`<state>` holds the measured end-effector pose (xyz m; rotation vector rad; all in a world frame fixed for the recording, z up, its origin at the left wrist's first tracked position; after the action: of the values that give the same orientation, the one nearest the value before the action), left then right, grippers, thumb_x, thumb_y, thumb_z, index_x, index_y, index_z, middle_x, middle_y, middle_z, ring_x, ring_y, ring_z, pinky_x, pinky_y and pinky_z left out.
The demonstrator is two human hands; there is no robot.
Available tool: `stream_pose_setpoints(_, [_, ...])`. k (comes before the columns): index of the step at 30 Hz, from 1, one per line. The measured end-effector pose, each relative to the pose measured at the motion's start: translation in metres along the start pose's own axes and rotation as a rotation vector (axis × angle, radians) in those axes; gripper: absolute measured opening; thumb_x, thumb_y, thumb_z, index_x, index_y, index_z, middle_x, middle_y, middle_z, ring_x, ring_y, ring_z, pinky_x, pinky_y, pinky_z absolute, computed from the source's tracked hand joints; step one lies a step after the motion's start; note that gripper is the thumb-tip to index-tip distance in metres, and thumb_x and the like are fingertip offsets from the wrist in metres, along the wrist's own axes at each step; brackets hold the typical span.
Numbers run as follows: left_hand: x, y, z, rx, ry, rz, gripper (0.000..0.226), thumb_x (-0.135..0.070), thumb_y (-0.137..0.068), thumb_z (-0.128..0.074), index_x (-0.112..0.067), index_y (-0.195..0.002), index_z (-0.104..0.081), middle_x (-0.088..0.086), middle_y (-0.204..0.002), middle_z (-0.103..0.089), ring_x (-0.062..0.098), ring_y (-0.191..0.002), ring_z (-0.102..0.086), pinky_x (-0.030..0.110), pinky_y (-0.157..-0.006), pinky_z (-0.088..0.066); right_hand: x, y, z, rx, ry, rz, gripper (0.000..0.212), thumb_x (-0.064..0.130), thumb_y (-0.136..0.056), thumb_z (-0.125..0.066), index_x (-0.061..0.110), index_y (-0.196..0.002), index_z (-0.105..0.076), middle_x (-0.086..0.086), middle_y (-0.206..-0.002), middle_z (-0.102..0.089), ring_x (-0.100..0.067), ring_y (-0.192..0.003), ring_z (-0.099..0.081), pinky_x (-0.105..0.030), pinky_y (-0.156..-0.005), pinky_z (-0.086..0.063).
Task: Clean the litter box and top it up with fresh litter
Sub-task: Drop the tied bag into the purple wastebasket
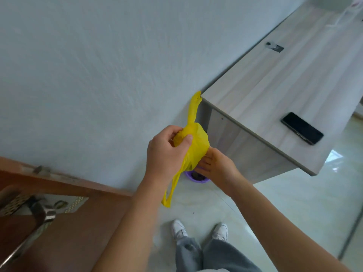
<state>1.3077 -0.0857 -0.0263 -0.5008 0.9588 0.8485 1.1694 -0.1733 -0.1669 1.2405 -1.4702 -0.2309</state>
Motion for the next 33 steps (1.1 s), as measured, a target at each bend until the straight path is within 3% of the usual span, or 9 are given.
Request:
stream_pose_setpoints(13, [0.024,-0.017,-0.040,0.041,-0.052,0.002,0.021,-0.043,-0.084,-0.072,-0.026,-0.096,-0.071,-0.013,-0.083,-0.071,0.007,-0.080,-0.065,0.034,-0.072,-0.056,-0.007,-0.039,0.030,0.012,-0.029,-0.022,0.035,0.026,-0.102,-0.040,0.007,-0.107,-0.070,-0.017,-0.114,-0.071,-0.034,-0.108,-0.067,-0.040,-0.090,-0.054])
stream_pose_setpoints(22, [0.055,-0.009,-0.051,0.019,-0.037,0.087,0.023,-0.042,-0.083,-0.071,-0.024,-0.096,-0.071,-0.010,-0.084,-0.072,0.010,-0.081,-0.067,0.039,-0.074,-0.057,-0.037,-0.073,0.040,0.073,-0.089,-0.076,0.046,0.031,-0.105,-0.033,0.001,-0.122,-0.062,-0.021,-0.122,-0.067,-0.036,-0.116,-0.063,-0.045,-0.100,-0.051])
stream_pose_setpoints(29, [0.094,-0.012,-0.052,0.029,0.005,0.131,0.025,-0.044,-0.080,-0.070,-0.023,-0.094,-0.072,-0.008,-0.083,-0.073,0.014,-0.081,-0.069,0.043,-0.075,-0.057,-0.059,-0.091,0.038,0.033,-0.121,-0.088,0.045,0.032,-0.105,-0.035,0.002,-0.121,-0.063,-0.018,-0.117,-0.070,-0.031,-0.109,-0.067,-0.036,-0.081,-0.057])
stream_pose_setpoints(33, [0.120,-0.031,-0.067,0.104,0.003,0.139,0.023,-0.042,-0.081,-0.070,-0.023,-0.094,-0.072,-0.008,-0.083,-0.073,0.015,-0.081,-0.069,0.043,-0.076,-0.057,-0.074,-0.111,0.044,-0.038,-0.133,-0.089,0.042,0.032,-0.104,-0.038,0.004,-0.118,-0.065,-0.017,-0.115,-0.071,-0.029,-0.104,-0.069,-0.035,-0.080,-0.056])
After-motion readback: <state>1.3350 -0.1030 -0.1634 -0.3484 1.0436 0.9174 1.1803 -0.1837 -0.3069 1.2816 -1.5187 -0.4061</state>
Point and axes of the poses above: each hand's wrist, its own y-axis away from the middle knuckle, its own z-axis out of the back of the hand, x = y × z, the point moved 10 cm from there along -y, towards the middle knuckle
